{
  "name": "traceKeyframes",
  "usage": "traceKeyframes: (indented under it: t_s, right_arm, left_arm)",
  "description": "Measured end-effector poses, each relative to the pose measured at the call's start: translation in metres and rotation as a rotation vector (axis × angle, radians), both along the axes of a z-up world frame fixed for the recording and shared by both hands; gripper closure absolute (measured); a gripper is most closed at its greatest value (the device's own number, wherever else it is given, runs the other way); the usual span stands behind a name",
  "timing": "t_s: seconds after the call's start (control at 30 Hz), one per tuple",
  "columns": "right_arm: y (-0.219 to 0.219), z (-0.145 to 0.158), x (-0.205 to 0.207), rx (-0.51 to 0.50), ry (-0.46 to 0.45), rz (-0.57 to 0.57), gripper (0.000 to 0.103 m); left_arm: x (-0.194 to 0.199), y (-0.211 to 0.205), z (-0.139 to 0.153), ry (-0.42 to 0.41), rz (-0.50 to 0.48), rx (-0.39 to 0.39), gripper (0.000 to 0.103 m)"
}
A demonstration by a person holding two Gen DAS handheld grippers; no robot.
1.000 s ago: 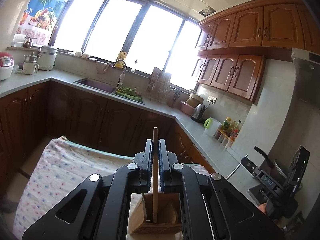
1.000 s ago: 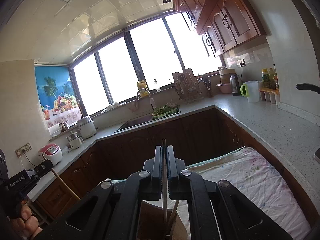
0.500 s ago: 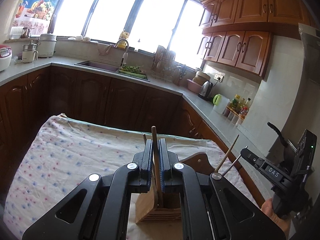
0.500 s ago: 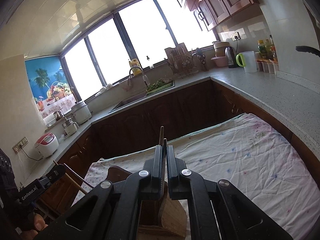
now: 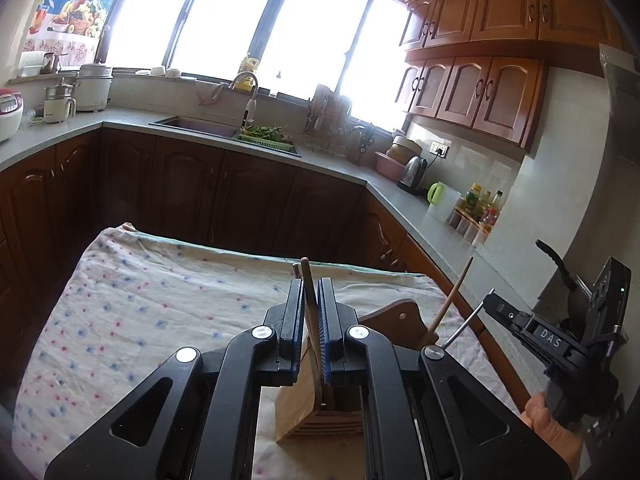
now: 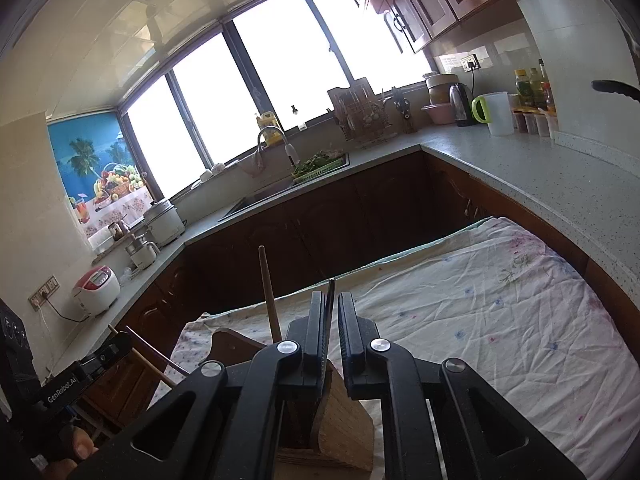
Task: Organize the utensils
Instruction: 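Open the left gripper to drop the chopstick into the holder, then move the left gripper back toward the spoon on the cloth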
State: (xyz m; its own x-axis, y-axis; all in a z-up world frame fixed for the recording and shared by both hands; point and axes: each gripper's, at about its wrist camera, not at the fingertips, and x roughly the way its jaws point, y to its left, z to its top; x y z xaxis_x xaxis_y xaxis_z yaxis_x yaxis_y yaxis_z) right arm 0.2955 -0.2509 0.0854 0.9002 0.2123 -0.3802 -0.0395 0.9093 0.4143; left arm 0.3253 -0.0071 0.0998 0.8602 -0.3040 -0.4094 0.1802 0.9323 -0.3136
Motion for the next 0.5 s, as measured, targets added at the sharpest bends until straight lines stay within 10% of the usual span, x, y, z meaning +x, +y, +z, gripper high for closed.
traceKeyframes:
  t_s: [0.17, 0.5]
  right_arm:
    - [-0.007, 0.003, -0.012, 0.043, -0.033, 0.003, 0.051]
    - [-0.013, 0.007, -0.038, 0.083, -0.055, 0.016, 0.028]
  left_arm:
    - [-0.011, 0.003, 0.004, -0.015, 0.016, 0.000, 0.052]
    - [-0.039, 0.016, 0.001, -0.007, 0.033, 0.010, 0.033]
